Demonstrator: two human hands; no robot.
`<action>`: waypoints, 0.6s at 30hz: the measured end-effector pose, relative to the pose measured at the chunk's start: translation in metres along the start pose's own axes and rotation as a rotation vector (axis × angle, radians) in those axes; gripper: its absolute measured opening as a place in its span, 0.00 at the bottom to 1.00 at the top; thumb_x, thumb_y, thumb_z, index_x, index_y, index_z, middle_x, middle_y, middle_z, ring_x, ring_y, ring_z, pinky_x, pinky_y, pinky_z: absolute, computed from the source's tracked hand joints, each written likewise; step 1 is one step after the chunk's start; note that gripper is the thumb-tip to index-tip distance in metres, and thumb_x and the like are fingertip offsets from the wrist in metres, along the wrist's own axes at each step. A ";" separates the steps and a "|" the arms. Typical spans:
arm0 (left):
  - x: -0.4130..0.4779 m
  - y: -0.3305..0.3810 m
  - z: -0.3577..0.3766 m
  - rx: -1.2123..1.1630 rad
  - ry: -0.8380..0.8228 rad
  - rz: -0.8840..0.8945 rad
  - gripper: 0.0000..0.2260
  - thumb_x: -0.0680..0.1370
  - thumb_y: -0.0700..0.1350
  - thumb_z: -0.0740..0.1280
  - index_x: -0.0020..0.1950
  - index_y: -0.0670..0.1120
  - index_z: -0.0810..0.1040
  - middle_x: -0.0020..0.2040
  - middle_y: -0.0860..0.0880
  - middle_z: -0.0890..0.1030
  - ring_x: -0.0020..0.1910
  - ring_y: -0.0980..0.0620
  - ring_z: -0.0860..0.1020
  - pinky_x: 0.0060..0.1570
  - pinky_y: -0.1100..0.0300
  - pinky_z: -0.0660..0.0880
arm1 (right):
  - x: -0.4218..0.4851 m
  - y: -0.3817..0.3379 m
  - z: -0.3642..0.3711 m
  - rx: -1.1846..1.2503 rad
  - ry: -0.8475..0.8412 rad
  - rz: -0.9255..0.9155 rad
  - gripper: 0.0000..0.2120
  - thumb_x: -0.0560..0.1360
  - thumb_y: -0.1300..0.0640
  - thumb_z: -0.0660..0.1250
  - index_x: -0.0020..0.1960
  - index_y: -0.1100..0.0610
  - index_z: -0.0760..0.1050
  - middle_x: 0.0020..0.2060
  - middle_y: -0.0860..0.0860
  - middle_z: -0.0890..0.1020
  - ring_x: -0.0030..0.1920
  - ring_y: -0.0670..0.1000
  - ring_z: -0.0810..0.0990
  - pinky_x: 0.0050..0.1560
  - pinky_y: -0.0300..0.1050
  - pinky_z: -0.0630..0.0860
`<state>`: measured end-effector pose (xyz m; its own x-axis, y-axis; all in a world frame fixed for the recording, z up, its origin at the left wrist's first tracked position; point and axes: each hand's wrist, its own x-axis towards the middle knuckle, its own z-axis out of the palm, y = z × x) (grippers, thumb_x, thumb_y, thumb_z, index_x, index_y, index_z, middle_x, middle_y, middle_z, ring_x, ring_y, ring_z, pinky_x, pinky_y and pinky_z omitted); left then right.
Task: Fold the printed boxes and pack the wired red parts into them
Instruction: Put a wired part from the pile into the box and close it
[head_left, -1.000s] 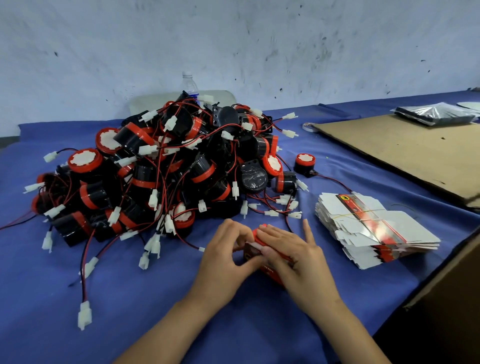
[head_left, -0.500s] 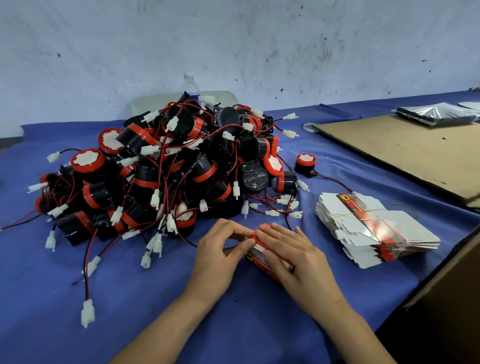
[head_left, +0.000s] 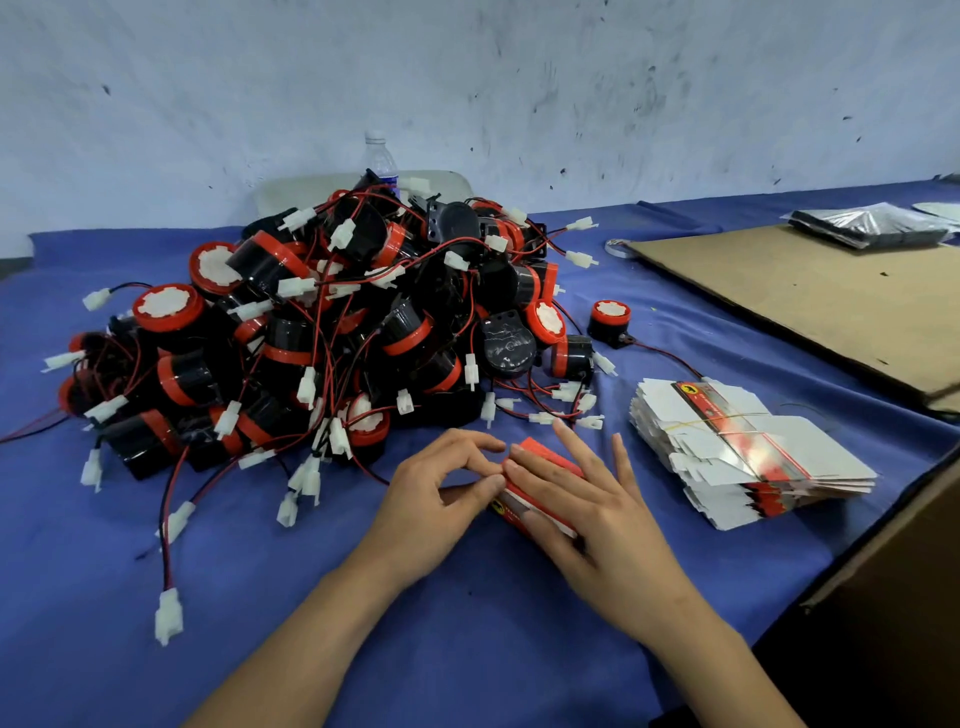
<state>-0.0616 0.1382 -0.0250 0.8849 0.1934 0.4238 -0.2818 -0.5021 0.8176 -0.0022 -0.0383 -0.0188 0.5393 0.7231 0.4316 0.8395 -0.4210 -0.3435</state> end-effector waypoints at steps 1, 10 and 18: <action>-0.001 0.000 0.000 -0.022 -0.014 -0.008 0.06 0.76 0.35 0.69 0.43 0.45 0.81 0.55 0.55 0.80 0.58 0.58 0.78 0.49 0.71 0.73 | -0.001 0.000 -0.002 -0.051 -0.053 0.003 0.21 0.80 0.45 0.56 0.73 0.44 0.65 0.73 0.36 0.60 0.77 0.46 0.42 0.74 0.57 0.36; -0.001 -0.005 0.005 0.093 -0.131 0.018 0.15 0.72 0.40 0.70 0.56 0.52 0.75 0.67 0.63 0.70 0.67 0.59 0.71 0.60 0.64 0.72 | -0.007 -0.010 0.007 -0.113 0.051 0.029 0.28 0.74 0.57 0.68 0.73 0.52 0.67 0.72 0.49 0.68 0.68 0.60 0.70 0.54 0.53 0.78; -0.004 -0.001 0.012 0.103 -0.141 0.012 0.25 0.67 0.57 0.76 0.60 0.60 0.69 0.58 0.65 0.75 0.58 0.64 0.75 0.53 0.72 0.71 | -0.008 0.011 -0.008 0.912 0.229 0.240 0.15 0.68 0.47 0.71 0.54 0.48 0.74 0.48 0.45 0.81 0.49 0.47 0.81 0.47 0.37 0.76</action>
<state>-0.0601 0.1278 -0.0317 0.9269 0.0706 0.3685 -0.2596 -0.5884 0.7657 0.0032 -0.0529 -0.0187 0.7702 0.5085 0.3849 0.3833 0.1133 -0.9167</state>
